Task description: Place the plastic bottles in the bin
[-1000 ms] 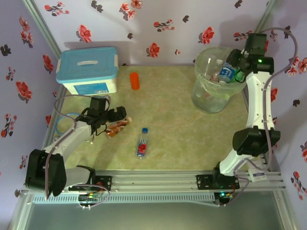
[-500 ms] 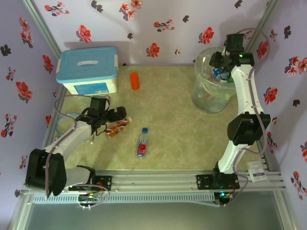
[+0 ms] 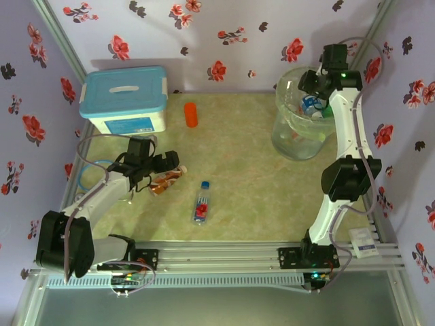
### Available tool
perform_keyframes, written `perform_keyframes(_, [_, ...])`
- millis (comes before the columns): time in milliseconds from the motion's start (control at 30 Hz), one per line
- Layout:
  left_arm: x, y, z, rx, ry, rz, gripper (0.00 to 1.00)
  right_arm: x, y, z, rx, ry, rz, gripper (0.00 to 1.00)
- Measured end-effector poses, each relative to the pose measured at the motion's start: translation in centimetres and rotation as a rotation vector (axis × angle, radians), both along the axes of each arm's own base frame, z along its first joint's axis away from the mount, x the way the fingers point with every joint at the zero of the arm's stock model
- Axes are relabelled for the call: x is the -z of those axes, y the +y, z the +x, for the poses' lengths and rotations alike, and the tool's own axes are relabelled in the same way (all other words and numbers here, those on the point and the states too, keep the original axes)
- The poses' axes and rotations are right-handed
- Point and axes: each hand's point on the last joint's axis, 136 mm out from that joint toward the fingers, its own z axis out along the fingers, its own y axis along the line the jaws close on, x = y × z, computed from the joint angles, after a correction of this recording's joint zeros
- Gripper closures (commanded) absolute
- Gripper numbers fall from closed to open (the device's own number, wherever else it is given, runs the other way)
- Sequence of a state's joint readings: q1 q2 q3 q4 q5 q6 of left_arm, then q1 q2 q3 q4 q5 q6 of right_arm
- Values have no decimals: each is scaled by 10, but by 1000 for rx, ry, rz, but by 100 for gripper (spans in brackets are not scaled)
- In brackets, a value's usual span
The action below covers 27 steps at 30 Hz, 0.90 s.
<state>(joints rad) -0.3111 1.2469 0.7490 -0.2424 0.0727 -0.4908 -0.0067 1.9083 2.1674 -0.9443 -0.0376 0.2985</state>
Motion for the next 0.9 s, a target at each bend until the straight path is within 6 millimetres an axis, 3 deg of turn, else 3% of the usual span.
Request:
perform_keyframes(167, [0, 0, 0, 0, 0, 0, 0, -37, -3, -11, 8, -78, -11, 44])
perform_keyframes(367, [0, 0, 0, 2, -1, 2, 0, -88, 3, -54, -3, -184, -10, 44])
perform_keyframes(433, [0, 0, 0, 2, -1, 2, 0, -98, 13, -71, -20, -211, -10, 43])
perform_keyframes(533, [0, 0, 0, 2, -2, 2, 0, -100, 46, -92, -87, -227, -13, 42])
perform_keyframes(667, [0, 0, 0, 2, -3, 1, 0, -76, 107, -114, -213, -188, -33, 40])
perform_keyframes(767, [1, 0, 1, 2, -3, 1, 0, -40, 152, -130, -308, -112, -63, 36])
perform_keyframes(900, [8, 0, -1, 2, 10, 6, 0, 14, 203, -163, -411, 14, -79, 24])
